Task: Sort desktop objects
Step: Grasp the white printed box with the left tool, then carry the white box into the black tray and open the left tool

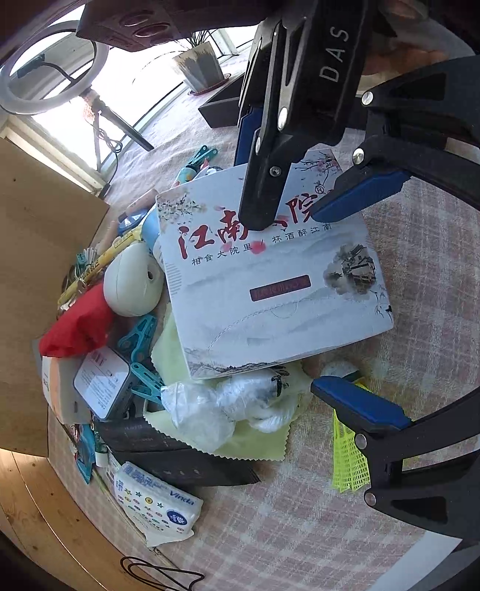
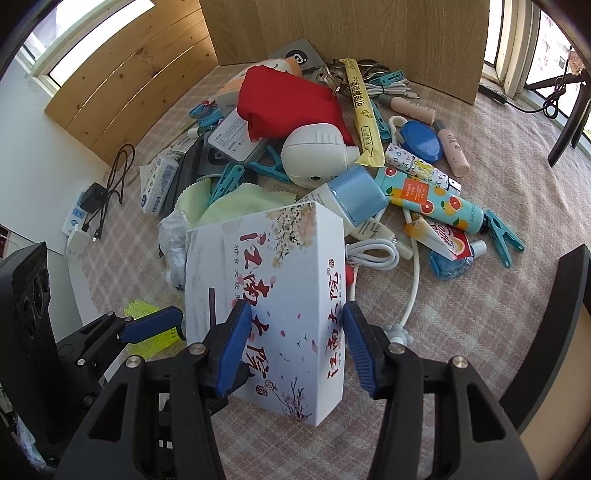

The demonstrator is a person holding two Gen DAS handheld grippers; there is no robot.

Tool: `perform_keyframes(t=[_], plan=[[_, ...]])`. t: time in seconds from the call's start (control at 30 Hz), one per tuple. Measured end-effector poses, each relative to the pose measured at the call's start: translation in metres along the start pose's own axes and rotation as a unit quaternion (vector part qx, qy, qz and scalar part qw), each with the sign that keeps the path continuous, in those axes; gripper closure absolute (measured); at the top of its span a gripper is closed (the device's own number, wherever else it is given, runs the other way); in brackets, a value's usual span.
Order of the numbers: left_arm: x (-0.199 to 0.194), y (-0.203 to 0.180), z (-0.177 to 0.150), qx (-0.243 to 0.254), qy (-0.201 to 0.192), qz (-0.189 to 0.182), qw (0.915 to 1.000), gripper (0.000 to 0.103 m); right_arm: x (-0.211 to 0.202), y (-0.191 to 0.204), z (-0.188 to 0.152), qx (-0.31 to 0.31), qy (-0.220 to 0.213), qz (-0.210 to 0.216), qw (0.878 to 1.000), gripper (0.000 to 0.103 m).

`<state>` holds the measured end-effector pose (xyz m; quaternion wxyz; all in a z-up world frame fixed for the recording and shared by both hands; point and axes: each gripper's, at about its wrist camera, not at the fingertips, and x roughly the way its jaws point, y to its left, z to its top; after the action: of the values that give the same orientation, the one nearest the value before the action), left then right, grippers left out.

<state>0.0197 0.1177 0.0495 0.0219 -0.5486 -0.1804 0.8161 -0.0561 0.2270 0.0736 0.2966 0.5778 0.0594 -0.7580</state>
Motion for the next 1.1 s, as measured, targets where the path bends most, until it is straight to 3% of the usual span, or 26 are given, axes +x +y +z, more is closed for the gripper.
perform_keyframes(t=[0.1,0.4,0.6,0.83,1.1], plan=[[0.002,-0.003,0.001,-0.009,0.005,-0.025,0.9996,0.019,-0.001,-0.001,-0.002,0.003,0.002,0.004,1.0,0.053],[-0.018,-0.025,-0.001,0.023,-0.016,0.007,0.9996,0.02,-0.02,-0.002,-0.013,0.001,-0.013,-0.001,1.0,0.053],[-0.03,-0.055,0.0,0.055,-0.026,0.0,0.9982,0.02,-0.049,-0.026,-0.029,0.032,-0.041,0.003,0.999,0.053],[-0.038,-0.12,-0.015,0.126,-0.033,-0.01,0.9914,0.02,-0.098,-0.07,-0.068,0.081,-0.076,-0.015,0.994,0.053],[-0.031,-0.207,-0.037,0.206,-0.016,-0.061,0.9765,0.02,-0.153,-0.133,-0.125,0.151,-0.107,-0.06,0.981,0.053]])
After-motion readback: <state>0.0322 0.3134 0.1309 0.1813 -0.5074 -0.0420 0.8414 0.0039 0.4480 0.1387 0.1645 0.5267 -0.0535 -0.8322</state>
